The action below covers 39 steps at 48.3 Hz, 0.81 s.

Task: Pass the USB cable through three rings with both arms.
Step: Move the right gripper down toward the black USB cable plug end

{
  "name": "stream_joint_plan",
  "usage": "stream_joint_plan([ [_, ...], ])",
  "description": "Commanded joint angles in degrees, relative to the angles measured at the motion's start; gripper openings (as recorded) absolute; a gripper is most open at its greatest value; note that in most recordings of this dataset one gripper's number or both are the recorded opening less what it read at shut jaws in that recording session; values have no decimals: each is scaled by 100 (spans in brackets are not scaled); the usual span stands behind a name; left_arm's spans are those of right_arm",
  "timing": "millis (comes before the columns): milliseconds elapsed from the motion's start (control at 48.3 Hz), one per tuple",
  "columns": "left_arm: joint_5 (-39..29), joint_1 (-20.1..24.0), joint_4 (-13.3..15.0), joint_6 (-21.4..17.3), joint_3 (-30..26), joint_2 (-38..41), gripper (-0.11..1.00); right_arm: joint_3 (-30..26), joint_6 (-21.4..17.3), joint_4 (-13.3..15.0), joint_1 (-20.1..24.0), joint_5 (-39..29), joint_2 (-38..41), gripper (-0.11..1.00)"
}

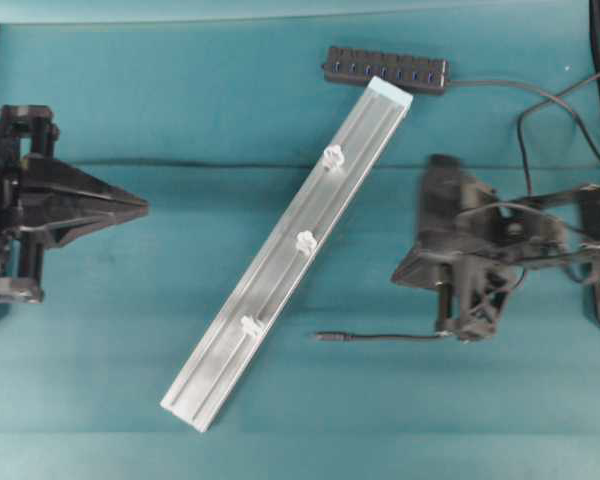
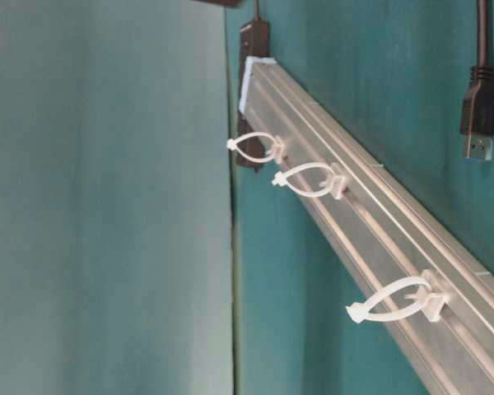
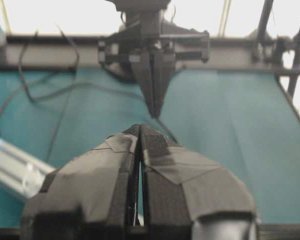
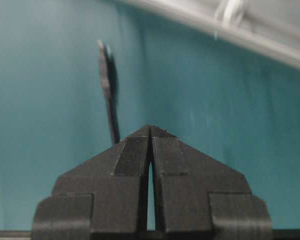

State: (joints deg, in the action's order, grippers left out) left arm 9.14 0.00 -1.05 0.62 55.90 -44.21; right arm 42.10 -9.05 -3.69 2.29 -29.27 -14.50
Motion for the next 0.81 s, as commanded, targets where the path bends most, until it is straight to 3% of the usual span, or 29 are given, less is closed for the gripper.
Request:
stream_joint_plan([
  [0,-62,0,-9,-9,-149,123,3,-255,0,9,18,-299,378,12],
  [124,-70,0,0,-18,-141,132,13,-642,-9,18,70,-624,844,43],
  [290,-105,0,-9,-9,-141,132,48,-932,35,281,220,-765,1239,87],
  [393,-114,0,-9,-9,-141,141,74,-967,26,325,281,-712,1380,85],
  [455,-114,0,-9,-9,-141,141,81,-949,35,316,316,-677,1450,82],
  [787,-167,0,-9,0,-9,141,69,-1037,26,325,483,-396,2101,81],
])
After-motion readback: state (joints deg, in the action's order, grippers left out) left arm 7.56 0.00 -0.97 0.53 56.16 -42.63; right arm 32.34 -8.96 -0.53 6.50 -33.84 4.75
